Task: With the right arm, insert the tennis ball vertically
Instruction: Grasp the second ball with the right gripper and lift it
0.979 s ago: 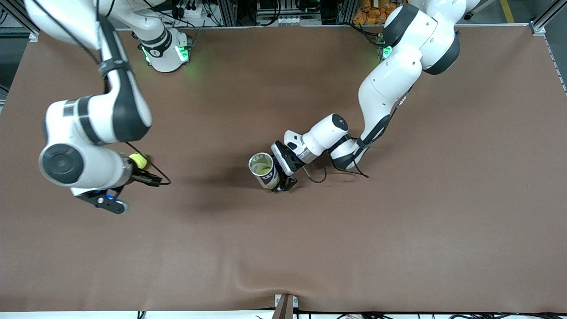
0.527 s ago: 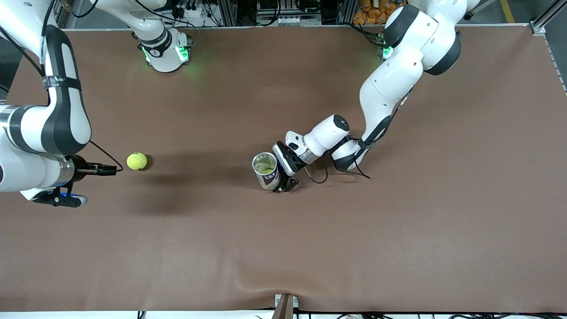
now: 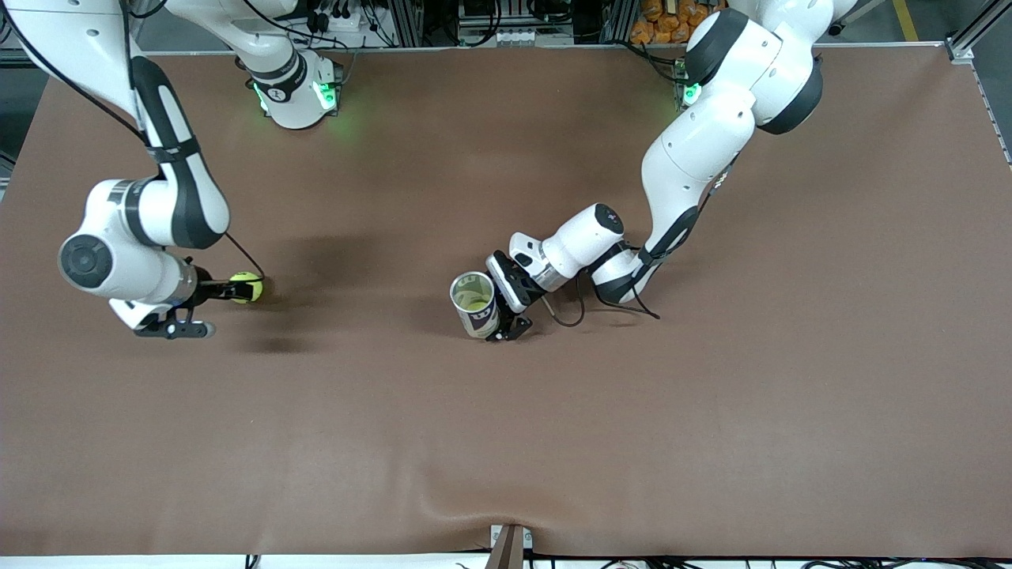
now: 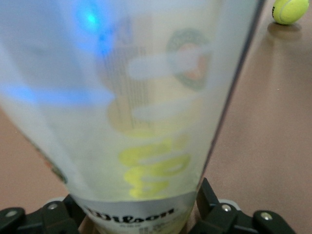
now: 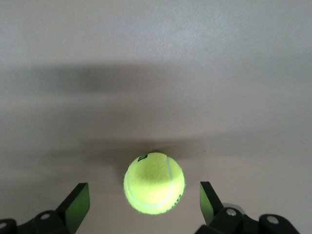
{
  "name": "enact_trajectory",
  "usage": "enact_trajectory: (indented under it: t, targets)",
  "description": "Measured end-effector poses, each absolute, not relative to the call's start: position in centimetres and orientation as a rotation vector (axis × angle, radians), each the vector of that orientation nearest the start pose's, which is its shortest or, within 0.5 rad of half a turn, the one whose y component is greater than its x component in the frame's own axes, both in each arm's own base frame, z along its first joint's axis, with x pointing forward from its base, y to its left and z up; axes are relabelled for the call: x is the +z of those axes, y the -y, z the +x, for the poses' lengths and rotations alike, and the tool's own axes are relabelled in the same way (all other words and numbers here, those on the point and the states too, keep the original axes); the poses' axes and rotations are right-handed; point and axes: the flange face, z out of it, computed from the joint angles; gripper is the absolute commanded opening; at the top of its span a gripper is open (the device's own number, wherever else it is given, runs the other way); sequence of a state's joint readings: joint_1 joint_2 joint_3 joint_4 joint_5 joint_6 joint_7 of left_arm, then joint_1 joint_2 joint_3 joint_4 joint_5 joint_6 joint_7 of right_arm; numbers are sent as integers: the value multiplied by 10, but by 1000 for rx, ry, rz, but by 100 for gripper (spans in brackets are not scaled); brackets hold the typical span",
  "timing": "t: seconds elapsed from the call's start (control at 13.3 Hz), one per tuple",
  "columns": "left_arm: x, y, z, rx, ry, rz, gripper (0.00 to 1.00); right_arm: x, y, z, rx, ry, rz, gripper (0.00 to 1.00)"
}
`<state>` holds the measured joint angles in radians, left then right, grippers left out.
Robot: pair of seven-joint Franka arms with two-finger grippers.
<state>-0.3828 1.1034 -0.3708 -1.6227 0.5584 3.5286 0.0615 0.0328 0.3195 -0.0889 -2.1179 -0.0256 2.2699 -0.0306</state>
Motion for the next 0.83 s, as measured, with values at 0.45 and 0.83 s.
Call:
enact_trajectory:
  t: [0.45, 0.83]
  targets:
    - [119, 475, 503, -1425, -1744, -2827, 91, 226, 31, 539, 251, 68, -3165, 100]
    - [119, 474, 504, -1427, -1748, -2823, 90, 213, 50, 531, 279, 110, -3154, 100]
